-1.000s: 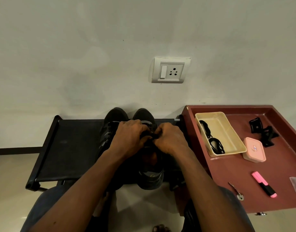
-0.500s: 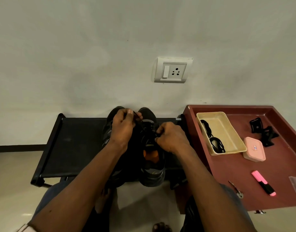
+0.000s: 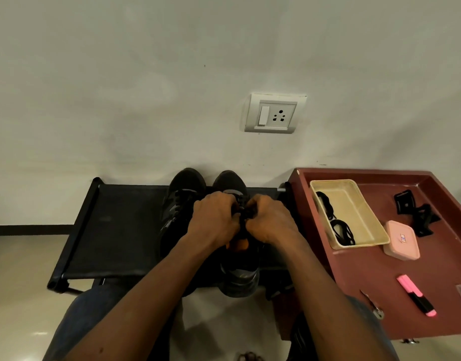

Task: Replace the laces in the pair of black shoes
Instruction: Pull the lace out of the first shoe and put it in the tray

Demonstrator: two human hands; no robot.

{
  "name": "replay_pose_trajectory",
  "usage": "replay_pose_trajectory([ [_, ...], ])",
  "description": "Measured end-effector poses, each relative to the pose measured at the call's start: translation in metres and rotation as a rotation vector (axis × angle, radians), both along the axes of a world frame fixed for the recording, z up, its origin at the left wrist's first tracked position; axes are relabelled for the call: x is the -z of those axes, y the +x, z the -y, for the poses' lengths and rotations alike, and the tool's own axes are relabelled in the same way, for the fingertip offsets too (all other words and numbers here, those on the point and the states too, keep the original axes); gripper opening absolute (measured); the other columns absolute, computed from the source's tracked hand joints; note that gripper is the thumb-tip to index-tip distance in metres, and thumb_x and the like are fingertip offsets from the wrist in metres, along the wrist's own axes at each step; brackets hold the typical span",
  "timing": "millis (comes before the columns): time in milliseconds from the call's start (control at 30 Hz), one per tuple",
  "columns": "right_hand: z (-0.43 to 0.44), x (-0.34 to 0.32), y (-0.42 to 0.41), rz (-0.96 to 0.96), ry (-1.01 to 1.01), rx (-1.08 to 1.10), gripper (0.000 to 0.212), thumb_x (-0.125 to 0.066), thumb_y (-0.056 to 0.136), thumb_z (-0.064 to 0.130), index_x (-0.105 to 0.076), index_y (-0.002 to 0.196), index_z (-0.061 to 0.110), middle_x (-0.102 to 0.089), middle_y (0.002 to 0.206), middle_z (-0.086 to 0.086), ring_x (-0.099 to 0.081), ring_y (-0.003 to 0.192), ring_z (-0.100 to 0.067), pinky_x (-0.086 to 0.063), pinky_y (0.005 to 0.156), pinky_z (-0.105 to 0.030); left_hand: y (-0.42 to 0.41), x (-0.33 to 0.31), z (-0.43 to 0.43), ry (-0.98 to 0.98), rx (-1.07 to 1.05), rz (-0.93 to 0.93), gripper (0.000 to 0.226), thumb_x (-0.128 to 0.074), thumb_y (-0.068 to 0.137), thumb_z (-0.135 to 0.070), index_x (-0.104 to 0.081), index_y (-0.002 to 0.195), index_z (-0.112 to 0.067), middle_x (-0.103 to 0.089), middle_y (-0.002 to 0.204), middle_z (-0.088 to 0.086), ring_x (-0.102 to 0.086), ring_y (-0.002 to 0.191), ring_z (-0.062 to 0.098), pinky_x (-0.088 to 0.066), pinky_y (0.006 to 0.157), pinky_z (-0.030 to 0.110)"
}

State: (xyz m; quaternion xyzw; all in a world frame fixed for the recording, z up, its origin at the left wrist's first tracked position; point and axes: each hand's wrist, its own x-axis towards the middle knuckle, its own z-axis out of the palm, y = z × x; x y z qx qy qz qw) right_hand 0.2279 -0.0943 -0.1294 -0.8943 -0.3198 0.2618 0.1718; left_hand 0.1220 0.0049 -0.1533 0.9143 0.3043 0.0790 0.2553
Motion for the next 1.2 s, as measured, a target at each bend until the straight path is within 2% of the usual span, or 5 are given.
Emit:
replay_pose_trajectory([
  [367, -0.003, -0.001, 0.003, 0.026, -0.081, -0.033, 0.056, -0.073, 0.089, 0.023, -0.052, 0.14, 0.033, -0.067, 0.11, 0.004, -0.067, 0.097, -0.018, -0.059, 0.087, -0.042, -0.006, 0.004, -0.01, -0.067, -0.131, 0.245, 0.006, -0.062, 0.097, -0.031, -0.064, 0.097, -0.026, -0.051, 0.098, -0.004, -0.052, 0.099, 0.017, -0.046, 0.093, 0.044],
  [733, -0.002, 0.004, 0.003, 0.076, -0.097, -0.03, 0.043, -0.07, 0.091, 0.02, -0.059, 0.132, 0.021, -0.067, 0.108, -0.002, -0.067, 0.099, -0.024, -0.06, 0.087, -0.04, -0.011, -0.013, -0.027, -0.603, -0.54, 0.816, 0.014, -0.059, 0.104, -0.024, -0.069, 0.097, -0.02, -0.07, 0.096, 0.004, -0.065, 0.09, 0.019, -0.058, 0.088, 0.042],
  [933, -0.003, 0.006, 0.005, 0.055, -0.081, -0.012, 0.036, -0.071, 0.091, 0.02, -0.06, 0.125, 0.021, -0.064, 0.097, 0.003, -0.065, 0.092, -0.019, -0.059, 0.082, -0.037, -0.016, -0.025, -0.037, -1.257, -0.576, 1.157, 0.017, -0.044, 0.111, -0.018, -0.057, 0.1, -0.015, -0.069, 0.079, 0.002, -0.066, 0.07, 0.016, -0.058, 0.076, 0.034],
  [1067, -0.003, 0.005, 0.004, 0.059, -0.082, -0.012, 0.037, -0.072, 0.09, 0.021, -0.062, 0.125, 0.021, -0.066, 0.101, 0.0, -0.067, 0.093, -0.021, -0.061, 0.083, -0.039, -0.015, -0.016, -0.029, -0.881, -0.417, 0.769, 0.016, -0.055, 0.107, -0.024, -0.064, 0.097, -0.015, -0.06, 0.071, -0.009, -0.055, 0.062, 0.007, -0.054, 0.063, 0.025],
  [1200, -0.003, 0.005, 0.003, 0.053, -0.071, -0.009, 0.035, -0.073, 0.088, 0.021, -0.062, 0.122, 0.023, -0.066, 0.095, 0.001, -0.068, 0.086, -0.019, -0.062, 0.079, -0.039, -0.015, -0.007, -0.019, -0.31, -0.077, 0.406, 0.007, -0.071, 0.093, -0.035, -0.07, 0.096, -0.029, -0.072, 0.084, -0.018, -0.069, 0.08, 0.0, -0.056, 0.075, 0.023],
])
